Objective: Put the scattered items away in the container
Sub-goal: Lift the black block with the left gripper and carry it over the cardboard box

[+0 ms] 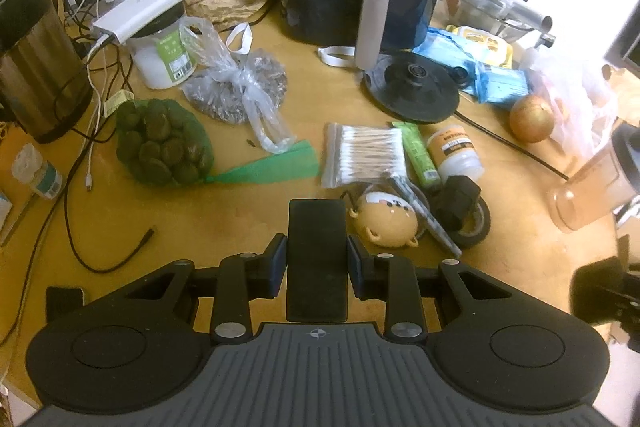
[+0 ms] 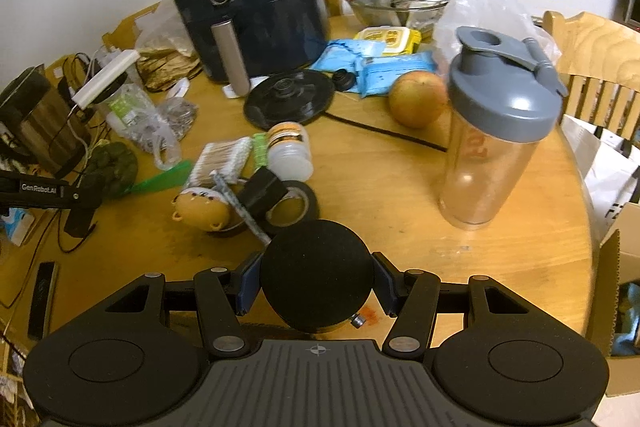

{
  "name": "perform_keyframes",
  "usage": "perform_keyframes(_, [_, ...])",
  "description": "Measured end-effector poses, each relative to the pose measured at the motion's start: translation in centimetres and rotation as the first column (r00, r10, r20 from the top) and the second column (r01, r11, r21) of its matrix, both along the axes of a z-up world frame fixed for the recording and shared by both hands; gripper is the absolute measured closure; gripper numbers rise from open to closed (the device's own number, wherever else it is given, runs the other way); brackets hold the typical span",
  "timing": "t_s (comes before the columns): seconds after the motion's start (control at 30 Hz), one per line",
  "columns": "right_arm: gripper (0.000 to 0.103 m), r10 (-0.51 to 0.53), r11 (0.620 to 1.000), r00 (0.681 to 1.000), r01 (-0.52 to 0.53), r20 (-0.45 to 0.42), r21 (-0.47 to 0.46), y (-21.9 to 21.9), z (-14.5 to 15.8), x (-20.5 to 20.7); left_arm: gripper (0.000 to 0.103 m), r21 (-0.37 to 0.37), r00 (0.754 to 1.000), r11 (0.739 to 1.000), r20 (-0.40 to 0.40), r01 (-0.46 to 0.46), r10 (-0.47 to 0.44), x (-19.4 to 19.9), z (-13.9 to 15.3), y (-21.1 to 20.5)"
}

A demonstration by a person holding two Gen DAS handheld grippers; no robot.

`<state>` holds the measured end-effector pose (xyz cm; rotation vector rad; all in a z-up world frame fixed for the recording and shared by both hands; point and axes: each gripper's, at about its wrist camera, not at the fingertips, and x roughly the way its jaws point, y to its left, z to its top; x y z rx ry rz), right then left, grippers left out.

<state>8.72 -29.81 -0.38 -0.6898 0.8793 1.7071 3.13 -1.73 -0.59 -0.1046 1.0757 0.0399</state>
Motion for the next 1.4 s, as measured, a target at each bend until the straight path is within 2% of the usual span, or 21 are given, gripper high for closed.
perform_keyframes(0.57, [0.043, 0.139, 0.989, 0.99, -0.141, -0.024, -0.052, -2.9, -1.3, -2.5, 0.072, -0.18, 0.998, 0.982, -0.02, 0.062, -0.066, -5.0, -1.6, -1.0])
perform_keyframes(0.87, [0.043, 0.189, 0.977, 0.982, -0.19, -0.022, -0.098, -3.7, -2.4, -3.4, 0.072, -0.215, 0.992, 0.972, -0.062, 0.091, -0.106, -7.0, -3.1, -2.3])
perform_keyframes(1.2, [0.043, 0.215, 0.97, 0.977, -0.214, 0.003, -0.115, -3.8, -3.5, -3.8, 0.072, -0.19, 0.983, 0.976, -0.129, 0.105, -0.131, -7.9, -5.0, -3.6])
perform_keyframes(1.4, [0.043, 0.253, 0.963, 0.966, -0.246, 0.053, -0.109, -3.8, -4.2, -4.5, 0.072, -0.125, 0.981, 0.989, -0.171, 0.075, -0.096, -7.4, -6.6, -4.1])
